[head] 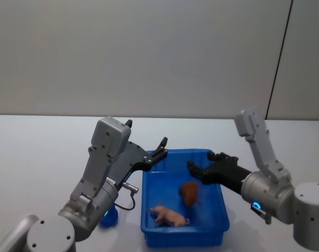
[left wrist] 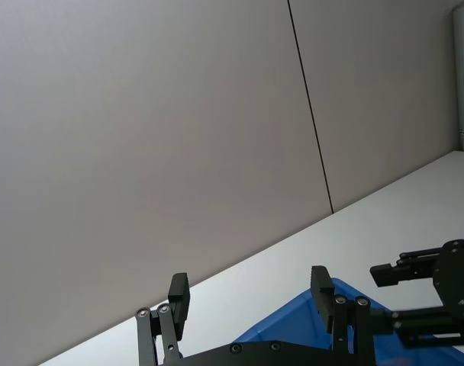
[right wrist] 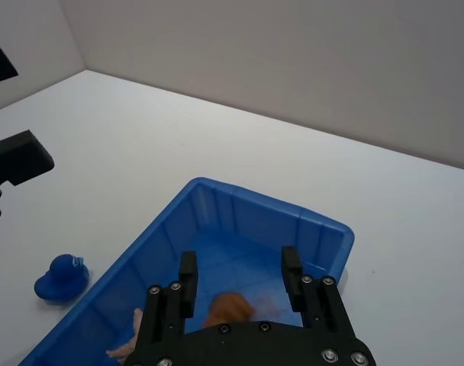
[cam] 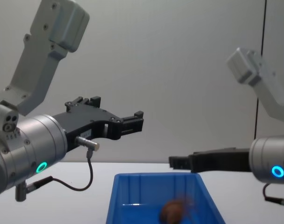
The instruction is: Pick up the two dolls from the table and place them into the box.
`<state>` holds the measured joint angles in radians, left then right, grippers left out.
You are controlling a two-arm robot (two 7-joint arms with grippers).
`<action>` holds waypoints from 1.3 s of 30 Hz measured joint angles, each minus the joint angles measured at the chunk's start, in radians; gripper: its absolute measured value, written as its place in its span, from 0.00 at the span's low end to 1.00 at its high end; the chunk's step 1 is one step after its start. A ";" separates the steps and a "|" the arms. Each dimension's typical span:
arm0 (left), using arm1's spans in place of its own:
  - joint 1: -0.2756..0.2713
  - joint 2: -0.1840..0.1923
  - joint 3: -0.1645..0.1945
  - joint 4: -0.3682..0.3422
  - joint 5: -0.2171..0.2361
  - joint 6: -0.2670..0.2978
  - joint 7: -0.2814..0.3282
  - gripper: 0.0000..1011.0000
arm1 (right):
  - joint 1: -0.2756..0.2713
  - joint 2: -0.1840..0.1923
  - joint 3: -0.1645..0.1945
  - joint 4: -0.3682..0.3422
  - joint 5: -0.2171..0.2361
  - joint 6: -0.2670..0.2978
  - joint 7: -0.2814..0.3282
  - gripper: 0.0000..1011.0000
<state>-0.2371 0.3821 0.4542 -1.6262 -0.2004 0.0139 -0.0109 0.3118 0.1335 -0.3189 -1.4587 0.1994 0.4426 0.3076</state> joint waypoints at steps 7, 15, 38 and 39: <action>0.000 0.000 0.000 0.000 0.000 0.000 0.000 0.99 | 0.003 -0.009 -0.012 0.016 -0.011 0.002 0.005 0.83; 0.000 0.000 0.000 0.000 0.000 0.000 0.000 0.99 | -0.011 0.010 -0.001 0.009 -0.012 -0.024 0.000 0.99; 0.006 0.007 -0.004 -0.006 0.000 0.013 0.001 0.99 | -0.067 0.111 0.072 -0.045 0.012 -0.075 0.006 0.99; 0.010 0.011 -0.006 -0.011 0.000 0.020 0.002 0.99 | -0.068 0.113 0.073 -0.046 0.013 -0.075 0.006 0.99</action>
<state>-0.2273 0.3928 0.4485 -1.6373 -0.2004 0.0340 -0.0089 0.2440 0.2460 -0.2456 -1.5043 0.2120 0.3672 0.3134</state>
